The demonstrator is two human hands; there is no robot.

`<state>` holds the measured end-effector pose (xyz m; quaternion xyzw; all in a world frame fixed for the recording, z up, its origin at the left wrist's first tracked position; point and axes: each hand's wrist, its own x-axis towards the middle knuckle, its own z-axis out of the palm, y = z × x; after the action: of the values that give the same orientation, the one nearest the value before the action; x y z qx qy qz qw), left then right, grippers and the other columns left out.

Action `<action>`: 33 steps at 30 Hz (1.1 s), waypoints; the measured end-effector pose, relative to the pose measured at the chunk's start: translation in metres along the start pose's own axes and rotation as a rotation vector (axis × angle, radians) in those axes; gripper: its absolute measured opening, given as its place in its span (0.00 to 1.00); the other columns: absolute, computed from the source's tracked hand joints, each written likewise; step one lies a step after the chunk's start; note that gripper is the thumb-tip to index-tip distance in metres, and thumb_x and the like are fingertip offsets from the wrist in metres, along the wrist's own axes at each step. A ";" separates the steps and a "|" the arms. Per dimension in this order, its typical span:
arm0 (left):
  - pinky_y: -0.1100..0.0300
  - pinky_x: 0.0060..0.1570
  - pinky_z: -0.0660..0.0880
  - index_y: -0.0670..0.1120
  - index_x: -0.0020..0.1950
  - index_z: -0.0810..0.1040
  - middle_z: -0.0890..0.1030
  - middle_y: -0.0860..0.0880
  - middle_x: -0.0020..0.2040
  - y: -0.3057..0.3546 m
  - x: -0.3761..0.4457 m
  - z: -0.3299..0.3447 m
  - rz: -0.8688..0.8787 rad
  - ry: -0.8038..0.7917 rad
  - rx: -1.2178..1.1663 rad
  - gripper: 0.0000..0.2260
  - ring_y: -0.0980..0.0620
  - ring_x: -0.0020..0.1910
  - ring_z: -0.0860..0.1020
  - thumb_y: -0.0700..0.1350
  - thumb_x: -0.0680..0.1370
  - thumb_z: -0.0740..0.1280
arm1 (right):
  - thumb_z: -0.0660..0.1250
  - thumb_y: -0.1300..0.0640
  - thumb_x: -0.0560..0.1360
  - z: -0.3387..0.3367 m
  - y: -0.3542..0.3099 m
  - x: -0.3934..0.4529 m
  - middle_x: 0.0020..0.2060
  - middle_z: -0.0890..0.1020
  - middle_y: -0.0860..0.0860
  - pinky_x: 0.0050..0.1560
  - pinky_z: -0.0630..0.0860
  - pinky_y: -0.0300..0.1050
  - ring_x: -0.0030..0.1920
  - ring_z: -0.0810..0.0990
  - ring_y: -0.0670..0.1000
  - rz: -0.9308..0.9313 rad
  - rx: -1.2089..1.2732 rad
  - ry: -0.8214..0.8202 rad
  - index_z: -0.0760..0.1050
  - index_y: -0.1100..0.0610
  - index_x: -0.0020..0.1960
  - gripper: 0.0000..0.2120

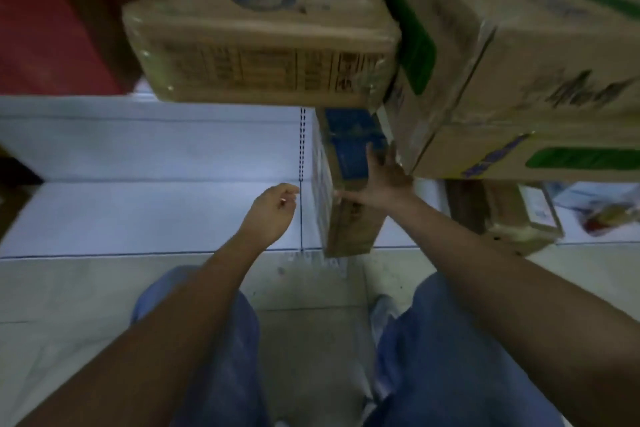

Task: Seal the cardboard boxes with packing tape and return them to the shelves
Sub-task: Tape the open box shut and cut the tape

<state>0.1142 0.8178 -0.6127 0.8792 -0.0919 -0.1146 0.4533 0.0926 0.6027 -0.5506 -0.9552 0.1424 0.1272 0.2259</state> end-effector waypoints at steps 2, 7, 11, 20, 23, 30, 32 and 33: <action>0.63 0.55 0.69 0.44 0.66 0.77 0.78 0.44 0.63 -0.009 0.018 0.018 -0.102 -0.058 0.005 0.14 0.45 0.60 0.77 0.42 0.84 0.59 | 0.68 0.35 0.73 0.003 -0.002 0.019 0.80 0.36 0.53 0.75 0.51 0.50 0.80 0.44 0.57 0.092 0.130 -0.067 0.32 0.54 0.80 0.56; 0.52 0.67 0.72 0.45 0.70 0.72 0.76 0.44 0.63 -0.029 0.039 0.043 -0.391 -0.162 -0.136 0.18 0.44 0.61 0.76 0.53 0.84 0.58 | 0.66 0.27 0.69 0.039 0.000 0.049 0.80 0.42 0.56 0.74 0.52 0.66 0.78 0.47 0.65 0.230 -0.006 0.045 0.33 0.50 0.80 0.58; 0.52 0.58 0.74 0.43 0.73 0.70 0.75 0.43 0.65 -0.037 0.053 0.051 -0.587 -0.129 -0.303 0.22 0.44 0.61 0.75 0.56 0.84 0.57 | 0.66 0.34 0.74 0.036 0.015 0.036 0.80 0.49 0.55 0.75 0.51 0.61 0.78 0.51 0.62 0.166 0.033 0.129 0.41 0.50 0.81 0.48; 0.47 0.72 0.64 0.41 0.81 0.50 0.56 0.40 0.78 -0.091 0.015 0.061 -0.997 0.215 -0.294 0.44 0.37 0.75 0.62 0.65 0.77 0.65 | 0.67 0.33 0.72 0.061 0.092 0.012 0.40 0.83 0.48 0.30 0.76 0.36 0.35 0.83 0.46 0.389 0.964 -0.104 0.77 0.52 0.58 0.26; 0.42 0.60 0.75 0.44 0.74 0.66 0.69 0.40 0.70 -0.153 0.008 0.065 -1.051 0.248 -0.380 0.43 0.37 0.63 0.74 0.68 0.68 0.69 | 0.62 0.35 0.77 0.065 0.112 -0.009 0.36 0.82 0.49 0.37 0.76 0.42 0.39 0.80 0.50 0.393 1.012 -0.142 0.77 0.50 0.50 0.18; 0.38 0.48 0.81 0.40 0.58 0.72 0.79 0.37 0.54 -0.107 -0.008 0.086 -0.750 0.295 -0.492 0.23 0.38 0.50 0.81 0.54 0.73 0.74 | 0.54 0.39 0.82 0.063 0.178 -0.036 0.42 0.81 0.52 0.57 0.78 0.62 0.45 0.80 0.56 0.521 1.123 -0.064 0.75 0.50 0.46 0.19; 0.35 0.50 0.80 0.39 0.60 0.69 0.78 0.35 0.56 -0.106 -0.004 0.107 -0.700 0.270 -0.430 0.27 0.35 0.53 0.81 0.56 0.72 0.74 | 0.53 0.43 0.83 0.067 0.199 -0.039 0.41 0.81 0.52 0.49 0.80 0.56 0.42 0.80 0.53 0.582 1.150 -0.008 0.75 0.51 0.45 0.18; 0.35 0.51 0.79 0.40 0.59 0.67 0.77 0.36 0.57 -0.104 -0.002 0.119 -0.677 0.264 -0.396 0.27 0.35 0.54 0.80 0.56 0.74 0.73 | 0.55 0.43 0.83 0.070 0.208 -0.039 0.42 0.81 0.52 0.49 0.80 0.55 0.44 0.80 0.54 0.598 1.157 0.020 0.75 0.51 0.47 0.16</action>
<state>0.0847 0.7853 -0.7644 0.7628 0.2855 -0.1588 0.5581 -0.0251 0.4651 -0.6812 -0.5995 0.4498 0.0784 0.6573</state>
